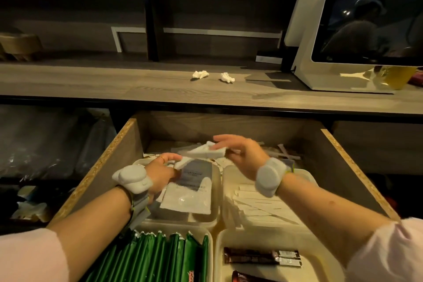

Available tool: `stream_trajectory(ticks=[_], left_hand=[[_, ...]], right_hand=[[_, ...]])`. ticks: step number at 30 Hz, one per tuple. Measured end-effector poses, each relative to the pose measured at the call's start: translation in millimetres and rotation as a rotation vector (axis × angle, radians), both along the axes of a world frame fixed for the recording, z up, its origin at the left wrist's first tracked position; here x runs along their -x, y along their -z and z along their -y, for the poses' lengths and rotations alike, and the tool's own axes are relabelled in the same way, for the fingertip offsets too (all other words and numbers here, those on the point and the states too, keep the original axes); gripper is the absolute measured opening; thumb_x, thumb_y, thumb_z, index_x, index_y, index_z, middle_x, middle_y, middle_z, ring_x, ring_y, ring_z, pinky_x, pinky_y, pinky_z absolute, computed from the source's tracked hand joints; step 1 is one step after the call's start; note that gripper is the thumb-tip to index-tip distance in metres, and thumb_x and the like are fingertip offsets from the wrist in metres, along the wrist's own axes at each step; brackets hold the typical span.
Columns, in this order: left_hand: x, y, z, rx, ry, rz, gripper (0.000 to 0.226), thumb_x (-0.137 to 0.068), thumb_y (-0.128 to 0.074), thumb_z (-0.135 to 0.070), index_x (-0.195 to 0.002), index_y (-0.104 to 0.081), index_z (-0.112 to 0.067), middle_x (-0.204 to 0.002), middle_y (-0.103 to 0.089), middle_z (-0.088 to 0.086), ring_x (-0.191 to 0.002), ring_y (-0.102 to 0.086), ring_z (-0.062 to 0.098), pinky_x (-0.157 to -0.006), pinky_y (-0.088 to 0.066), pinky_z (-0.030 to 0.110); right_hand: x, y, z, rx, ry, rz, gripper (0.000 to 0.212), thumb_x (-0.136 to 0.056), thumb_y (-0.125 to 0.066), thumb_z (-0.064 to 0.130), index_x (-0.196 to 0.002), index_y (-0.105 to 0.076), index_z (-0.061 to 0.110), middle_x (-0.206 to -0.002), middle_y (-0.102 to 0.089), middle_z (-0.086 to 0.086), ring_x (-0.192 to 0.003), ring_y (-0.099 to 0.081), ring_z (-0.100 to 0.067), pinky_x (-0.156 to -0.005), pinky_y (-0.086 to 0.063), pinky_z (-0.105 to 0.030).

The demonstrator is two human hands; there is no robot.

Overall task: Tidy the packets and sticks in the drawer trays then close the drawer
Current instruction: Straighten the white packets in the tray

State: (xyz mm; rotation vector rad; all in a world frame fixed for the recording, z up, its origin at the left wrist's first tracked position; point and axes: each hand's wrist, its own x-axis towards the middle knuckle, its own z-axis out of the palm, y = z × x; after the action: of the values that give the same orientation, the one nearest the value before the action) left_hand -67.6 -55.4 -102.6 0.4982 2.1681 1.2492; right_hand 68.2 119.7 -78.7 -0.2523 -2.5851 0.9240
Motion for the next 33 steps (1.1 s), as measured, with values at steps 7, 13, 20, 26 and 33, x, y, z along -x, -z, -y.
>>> stream_trajectory(ticks=[7, 13, 20, 26, 33], left_hand=[[-1.1, -0.6, 7.3, -0.043, -0.049, 0.175, 0.031, -0.096, -0.046, -0.008, -0.125, -0.054, -0.013, -0.129, -0.057, 0.017, -0.112, -0.058, 0.032, -0.073, -0.051, 0.03], [-9.7, -4.8, 3.4, 0.185, 0.149, -0.189, 0.052, -0.082, -0.068, -0.018, -0.128, -0.044, -0.023, -0.113, -0.059, 0.005, -0.079, -0.055, 0.013, -0.056, -0.041, 0.016], [-25.7, 17.9, 2.9, 0.244, 0.164, -0.404, 0.039, -0.088, -0.053, -0.012, -0.119, -0.035, -0.028, -0.069, -0.048, -0.003, -0.056, -0.044, 0.006, -0.044, -0.03, 0.015], [-31.3, 7.3, -1.5, 0.235, 0.203, -0.118, 0.068, -0.086, -0.046, 0.006, -0.145, -0.027, -0.022, -0.105, -0.054, 0.017, -0.076, -0.05, 0.02, -0.049, -0.037, 0.019], [-19.2, 10.3, 4.3, 0.429, 0.39, -0.203, 0.074, -0.084, -0.047, 0.003, -0.147, -0.023, -0.027, -0.074, -0.057, 0.009, -0.053, -0.051, 0.014, -0.035, -0.039, 0.017]], right_hand=[[16.8, 24.6, 36.6, -0.042, -0.213, 0.403, 0.047, -0.092, -0.047, -0.007, -0.125, -0.064, 0.022, -0.155, -0.03, 0.004, -0.145, -0.025, -0.018, -0.108, -0.029, -0.022], [21.9, 11.8, 50.8, -0.031, -0.018, 0.473, 0.036, -0.092, -0.047, -0.002, -0.11, -0.071, 0.016, -0.143, -0.05, -0.001, -0.133, -0.045, -0.018, -0.104, -0.036, -0.022], [26.7, 20.8, 70.0, 0.089, 0.045, 0.72, 0.046, -0.093, -0.051, 0.006, -0.139, -0.043, 0.011, -0.134, -0.056, -0.016, -0.118, -0.059, -0.031, -0.1, -0.048, -0.042], [29.7, 18.3, 76.5, 0.167, 0.093, 0.806, 0.052, -0.092, -0.057, 0.015, -0.141, -0.042, 0.009, -0.145, -0.043, -0.014, -0.134, -0.041, -0.03, -0.111, -0.033, -0.036], [23.6, -7.8, 44.0, 0.293, 0.229, 0.653, 0.04, -0.094, -0.053, 0.02, -0.127, -0.055, -0.002, -0.124, -0.064, -0.018, -0.102, -0.067, -0.032, -0.082, -0.053, -0.039]])
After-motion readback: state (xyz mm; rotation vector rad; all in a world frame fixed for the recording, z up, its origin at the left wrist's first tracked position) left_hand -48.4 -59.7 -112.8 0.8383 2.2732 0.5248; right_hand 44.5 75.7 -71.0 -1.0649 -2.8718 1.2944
